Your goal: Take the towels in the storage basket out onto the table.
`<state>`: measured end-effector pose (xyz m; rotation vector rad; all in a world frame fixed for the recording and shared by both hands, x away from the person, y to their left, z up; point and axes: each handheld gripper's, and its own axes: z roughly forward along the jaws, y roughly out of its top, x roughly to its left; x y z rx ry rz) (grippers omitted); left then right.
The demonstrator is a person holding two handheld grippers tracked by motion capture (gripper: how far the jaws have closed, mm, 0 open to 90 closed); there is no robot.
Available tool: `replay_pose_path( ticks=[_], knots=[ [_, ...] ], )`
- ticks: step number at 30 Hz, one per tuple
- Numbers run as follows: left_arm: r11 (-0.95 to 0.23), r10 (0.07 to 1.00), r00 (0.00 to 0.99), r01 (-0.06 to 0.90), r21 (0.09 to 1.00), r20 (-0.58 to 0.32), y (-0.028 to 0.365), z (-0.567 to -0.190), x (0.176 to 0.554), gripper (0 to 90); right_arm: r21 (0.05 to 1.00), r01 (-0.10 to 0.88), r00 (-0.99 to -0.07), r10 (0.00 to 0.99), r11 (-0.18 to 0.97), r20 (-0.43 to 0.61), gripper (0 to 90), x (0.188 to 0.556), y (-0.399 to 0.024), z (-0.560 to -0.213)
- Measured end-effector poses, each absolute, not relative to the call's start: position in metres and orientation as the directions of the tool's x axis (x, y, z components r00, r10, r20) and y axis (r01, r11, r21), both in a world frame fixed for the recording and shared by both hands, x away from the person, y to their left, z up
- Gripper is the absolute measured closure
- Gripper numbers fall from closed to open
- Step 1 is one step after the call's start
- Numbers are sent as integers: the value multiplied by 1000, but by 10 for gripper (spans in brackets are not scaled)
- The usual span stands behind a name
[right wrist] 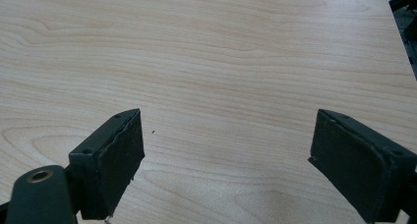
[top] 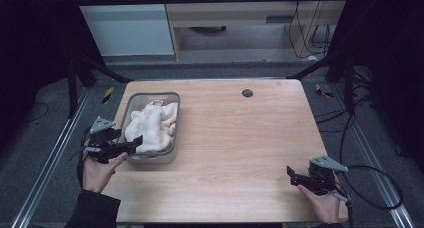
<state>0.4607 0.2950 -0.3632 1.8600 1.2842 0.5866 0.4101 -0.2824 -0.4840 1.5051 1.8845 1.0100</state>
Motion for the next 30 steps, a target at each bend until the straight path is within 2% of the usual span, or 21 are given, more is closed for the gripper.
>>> replay_pose_path(
  ticks=[30],
  knots=[
    [-256,921,389,638,726,-17,274,-363,511,157,802,589,-248,967,103,58,122,412,-285,-485]
  ],
)
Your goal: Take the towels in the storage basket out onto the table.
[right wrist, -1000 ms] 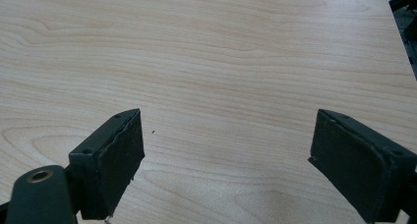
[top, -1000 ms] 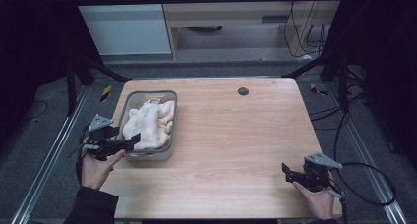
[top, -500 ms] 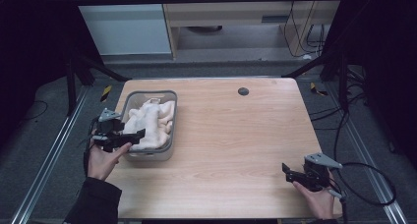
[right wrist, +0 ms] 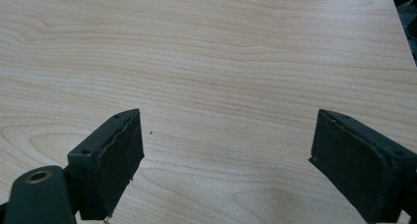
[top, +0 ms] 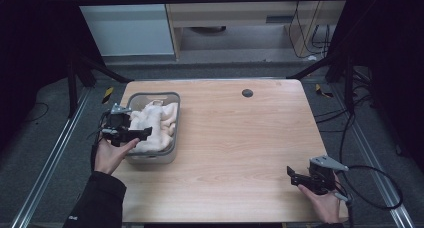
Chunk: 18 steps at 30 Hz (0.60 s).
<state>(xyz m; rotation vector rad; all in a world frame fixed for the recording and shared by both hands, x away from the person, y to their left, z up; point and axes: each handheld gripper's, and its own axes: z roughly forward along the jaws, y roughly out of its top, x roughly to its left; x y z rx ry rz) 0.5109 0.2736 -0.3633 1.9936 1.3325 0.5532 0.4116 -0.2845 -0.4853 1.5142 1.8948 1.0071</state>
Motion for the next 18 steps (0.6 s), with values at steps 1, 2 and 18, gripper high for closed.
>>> replay_pose_path(
  ticks=[1,2,18],
  knots=[
    [-259,920,390,640,723,-16,273,-363,512,156,801,589,-249,967,104,58,122,412,-285,-485],
    [-260,921,390,643,720,-16,273,-363,514,154,799,592,-249,967,103,60,120,412,-285,-486],
    [-278,923,385,679,680,-7,267,-369,538,139,792,601,-254,965,105,64,119,412,-284,-486]
  ],
)
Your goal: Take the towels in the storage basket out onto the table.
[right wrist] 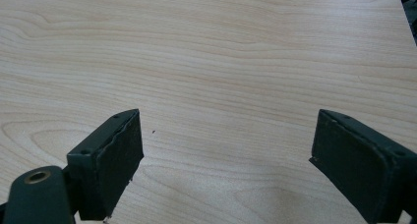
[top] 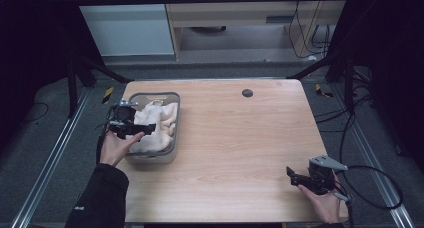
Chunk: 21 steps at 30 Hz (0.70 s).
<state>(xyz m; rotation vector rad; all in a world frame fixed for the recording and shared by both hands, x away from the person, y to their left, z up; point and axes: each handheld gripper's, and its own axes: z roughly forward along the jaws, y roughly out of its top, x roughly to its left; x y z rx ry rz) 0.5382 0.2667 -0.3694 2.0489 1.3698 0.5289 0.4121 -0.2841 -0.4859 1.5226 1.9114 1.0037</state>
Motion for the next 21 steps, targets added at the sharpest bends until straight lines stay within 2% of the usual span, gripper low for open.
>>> replay_pose_path(
  ticks=[21],
  knots=[
    [-298,927,374,727,618,6,260,-388,562,78,779,615,-269,961,124,59,109,414,-284,-489]
  ],
)
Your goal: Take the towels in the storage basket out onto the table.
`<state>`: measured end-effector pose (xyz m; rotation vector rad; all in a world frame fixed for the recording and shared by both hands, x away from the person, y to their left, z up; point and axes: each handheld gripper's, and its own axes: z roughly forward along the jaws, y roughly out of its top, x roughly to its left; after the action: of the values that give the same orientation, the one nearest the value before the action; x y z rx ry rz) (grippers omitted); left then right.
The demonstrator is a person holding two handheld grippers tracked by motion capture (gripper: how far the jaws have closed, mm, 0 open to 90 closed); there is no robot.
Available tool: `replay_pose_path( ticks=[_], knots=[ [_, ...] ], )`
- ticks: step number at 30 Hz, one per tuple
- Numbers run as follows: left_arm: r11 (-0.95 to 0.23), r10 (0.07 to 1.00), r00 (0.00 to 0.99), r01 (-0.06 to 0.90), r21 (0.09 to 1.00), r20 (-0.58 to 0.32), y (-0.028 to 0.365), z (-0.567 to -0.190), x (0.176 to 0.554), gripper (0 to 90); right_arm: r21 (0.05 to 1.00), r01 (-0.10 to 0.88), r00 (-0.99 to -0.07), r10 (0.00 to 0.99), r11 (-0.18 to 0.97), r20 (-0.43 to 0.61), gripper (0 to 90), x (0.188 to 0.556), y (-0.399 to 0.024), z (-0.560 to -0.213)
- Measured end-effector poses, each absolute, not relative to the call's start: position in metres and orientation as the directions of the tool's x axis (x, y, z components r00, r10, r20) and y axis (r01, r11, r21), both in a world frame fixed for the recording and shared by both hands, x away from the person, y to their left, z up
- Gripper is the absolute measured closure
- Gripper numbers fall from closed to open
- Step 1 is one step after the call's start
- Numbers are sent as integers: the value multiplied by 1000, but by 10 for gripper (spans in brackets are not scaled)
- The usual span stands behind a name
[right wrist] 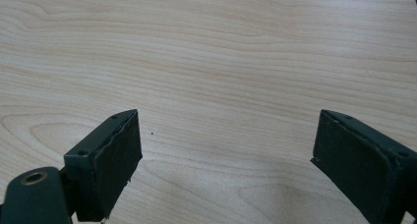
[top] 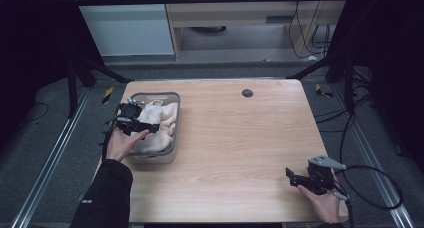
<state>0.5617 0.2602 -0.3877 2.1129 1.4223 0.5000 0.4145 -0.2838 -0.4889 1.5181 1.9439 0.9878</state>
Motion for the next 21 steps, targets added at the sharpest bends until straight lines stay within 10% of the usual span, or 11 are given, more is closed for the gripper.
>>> replay_pose_path(
  ticks=[21],
  knots=[
    [-291,933,359,780,554,-15,257,-415,577,66,762,632,-289,955,140,64,93,416,-282,-491]
  ],
)
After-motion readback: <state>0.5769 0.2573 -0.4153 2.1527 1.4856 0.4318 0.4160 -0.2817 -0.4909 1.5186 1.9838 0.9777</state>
